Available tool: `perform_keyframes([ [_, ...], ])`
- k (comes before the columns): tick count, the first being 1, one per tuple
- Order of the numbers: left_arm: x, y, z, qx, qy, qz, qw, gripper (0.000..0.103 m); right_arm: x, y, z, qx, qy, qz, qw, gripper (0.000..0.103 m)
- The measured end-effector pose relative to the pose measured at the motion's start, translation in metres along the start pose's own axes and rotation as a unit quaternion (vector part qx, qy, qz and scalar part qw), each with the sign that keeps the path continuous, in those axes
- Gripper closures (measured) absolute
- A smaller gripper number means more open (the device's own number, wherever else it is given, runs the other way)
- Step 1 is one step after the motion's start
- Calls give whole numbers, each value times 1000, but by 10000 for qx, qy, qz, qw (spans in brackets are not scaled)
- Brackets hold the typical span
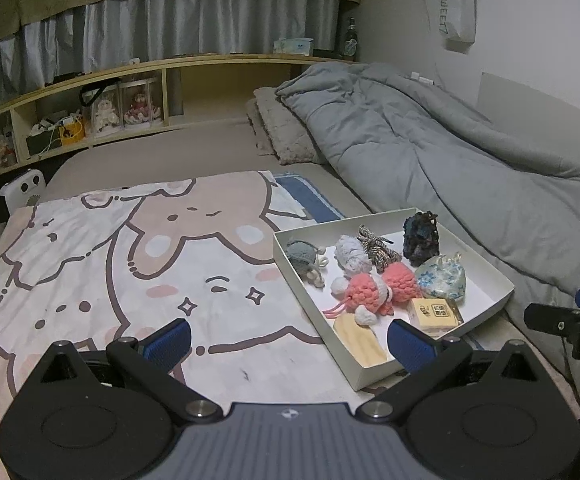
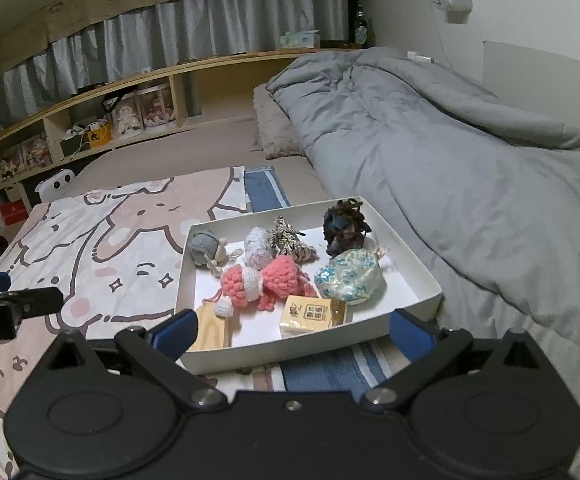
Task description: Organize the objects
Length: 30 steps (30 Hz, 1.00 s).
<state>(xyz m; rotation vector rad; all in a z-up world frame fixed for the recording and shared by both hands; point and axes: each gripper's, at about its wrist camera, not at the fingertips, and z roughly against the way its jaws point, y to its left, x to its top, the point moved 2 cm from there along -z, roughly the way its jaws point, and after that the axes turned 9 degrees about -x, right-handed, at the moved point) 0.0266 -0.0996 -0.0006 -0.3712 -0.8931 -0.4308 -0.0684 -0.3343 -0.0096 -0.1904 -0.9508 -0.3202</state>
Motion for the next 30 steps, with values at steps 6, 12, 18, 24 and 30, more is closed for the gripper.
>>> perform_keyframes([
  [6,-2,-2,-4,143,112,-153,9997,0,-2,9,1,-36,-54,220,9997,0],
  [12,-5,-1,-5,43,181,-68,9998,0,-2,11,2,-92,-83,263,9996,0],
  [18,-5,-1,-5,14,201,-33,9998,0,-2,10,2,-101,-77,222,9997,0],
  [24,-6,1,-7,50,228,14,9997,0,-3,9,3,-110,-63,195,9997,0],
  [30,-5,1,-6,28,226,28,9997,0,-2,8,2,-125,-45,193,9997,0],
])
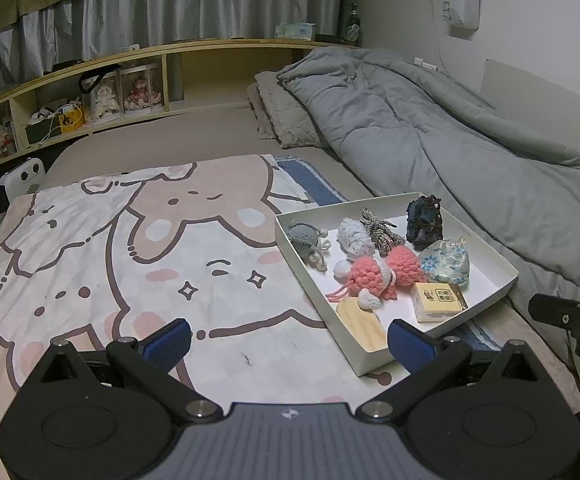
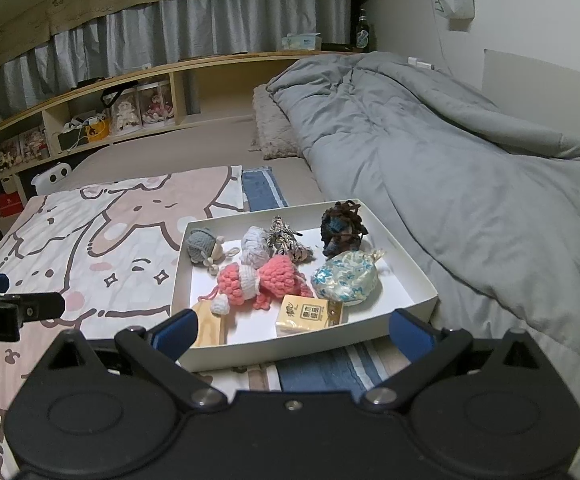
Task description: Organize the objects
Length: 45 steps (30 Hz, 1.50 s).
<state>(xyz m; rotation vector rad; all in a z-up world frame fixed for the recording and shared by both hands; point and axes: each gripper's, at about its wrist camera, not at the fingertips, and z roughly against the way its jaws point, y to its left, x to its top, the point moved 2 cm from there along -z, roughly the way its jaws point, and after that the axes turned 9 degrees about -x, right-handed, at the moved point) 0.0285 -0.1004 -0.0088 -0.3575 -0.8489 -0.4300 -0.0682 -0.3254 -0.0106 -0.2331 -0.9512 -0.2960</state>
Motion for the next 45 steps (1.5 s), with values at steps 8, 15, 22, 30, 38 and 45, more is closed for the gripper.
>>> perform_keyframes([
  [8,0,0,0,18,10,1,10000,0,-2,2,0,-14,11,37,10000,0],
  [15,0,0,-1,27,28,-9,10000,0,-2,1,0,-9,27,5,10000,0],
  [22,0,0,0,31,23,-1,10000,0,-2,1,0,-8,32,0,10000,0],
  [30,-1,-1,1,67,19,-3,10000,0,-2,1,-1,2,41,-13,10000,0],
  [38,-1,-1,1,93,41,-36,9999,0,-3,1,0,2,52,-23,10000,0],
  [45,-1,-2,1,82,39,-38,10000,0,-3,1,0,3,54,-24,10000,0],
])
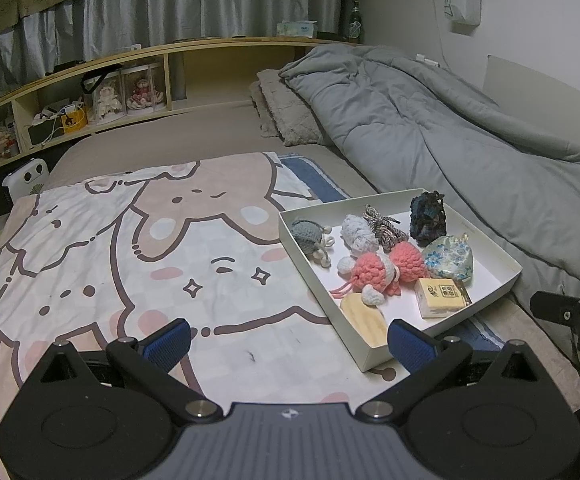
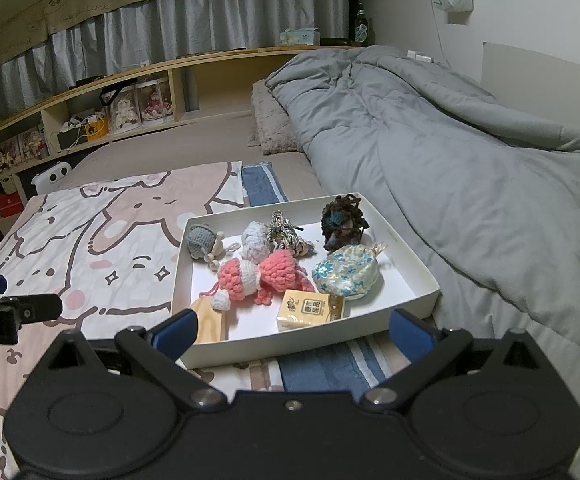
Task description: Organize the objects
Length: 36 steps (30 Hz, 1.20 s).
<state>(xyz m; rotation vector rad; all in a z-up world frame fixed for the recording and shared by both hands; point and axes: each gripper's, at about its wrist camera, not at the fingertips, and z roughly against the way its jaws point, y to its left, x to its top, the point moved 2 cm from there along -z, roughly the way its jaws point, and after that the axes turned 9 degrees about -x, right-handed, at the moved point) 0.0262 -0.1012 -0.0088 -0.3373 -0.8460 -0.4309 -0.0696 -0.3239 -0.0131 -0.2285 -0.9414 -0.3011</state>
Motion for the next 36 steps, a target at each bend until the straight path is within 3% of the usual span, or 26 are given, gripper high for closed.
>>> perform_keyframes([
  [36,0,-1,1,59,-5,22,10000,0,-1,2,1,1,23,15,10000,0],
])
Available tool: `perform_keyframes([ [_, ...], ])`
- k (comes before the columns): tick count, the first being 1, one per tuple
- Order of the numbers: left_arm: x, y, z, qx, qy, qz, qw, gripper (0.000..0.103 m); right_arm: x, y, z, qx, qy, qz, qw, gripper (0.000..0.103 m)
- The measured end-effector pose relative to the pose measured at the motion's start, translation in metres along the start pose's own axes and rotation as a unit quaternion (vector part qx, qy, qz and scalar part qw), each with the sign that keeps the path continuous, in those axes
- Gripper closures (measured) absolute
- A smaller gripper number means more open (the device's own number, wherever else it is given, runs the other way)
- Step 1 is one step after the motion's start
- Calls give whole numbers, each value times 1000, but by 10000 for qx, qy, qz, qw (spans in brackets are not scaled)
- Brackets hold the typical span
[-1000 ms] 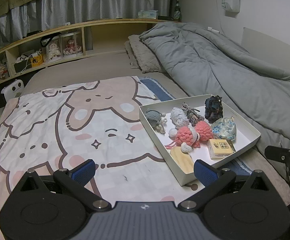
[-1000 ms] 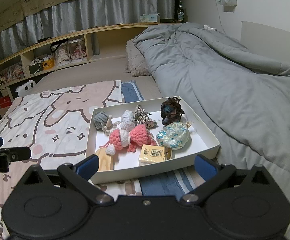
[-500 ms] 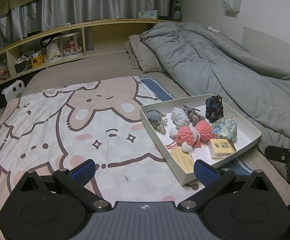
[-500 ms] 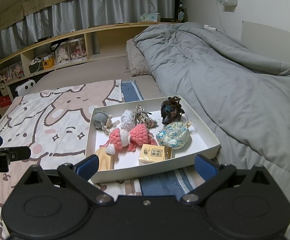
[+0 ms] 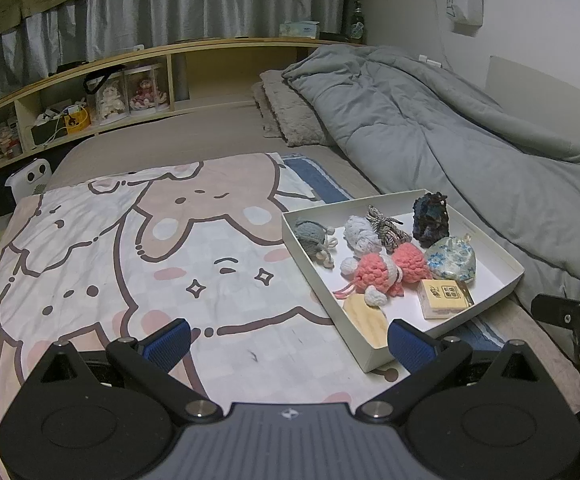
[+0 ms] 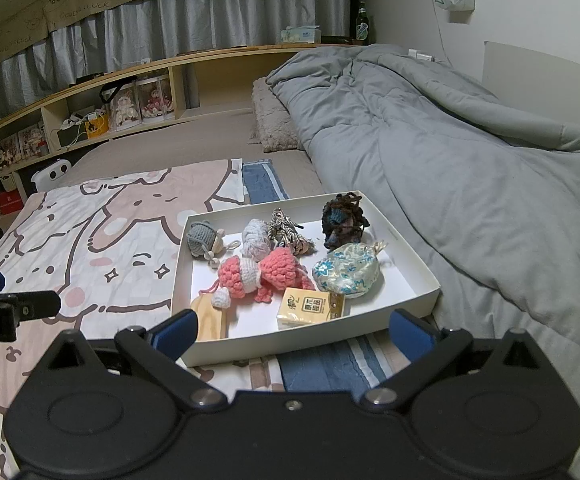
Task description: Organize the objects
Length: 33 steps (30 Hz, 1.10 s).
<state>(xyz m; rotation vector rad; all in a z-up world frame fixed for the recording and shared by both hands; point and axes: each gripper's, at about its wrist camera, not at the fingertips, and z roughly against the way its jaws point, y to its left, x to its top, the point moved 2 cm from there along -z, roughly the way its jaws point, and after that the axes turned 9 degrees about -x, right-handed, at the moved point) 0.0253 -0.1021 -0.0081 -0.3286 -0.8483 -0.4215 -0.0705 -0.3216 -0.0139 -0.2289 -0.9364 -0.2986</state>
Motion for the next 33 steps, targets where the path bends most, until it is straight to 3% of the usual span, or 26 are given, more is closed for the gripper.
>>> perform_keyframes([
  [33,-1,-3,0,-34,22,-5,10000,0,0,0,0,6,6,-14,10000,0],
])
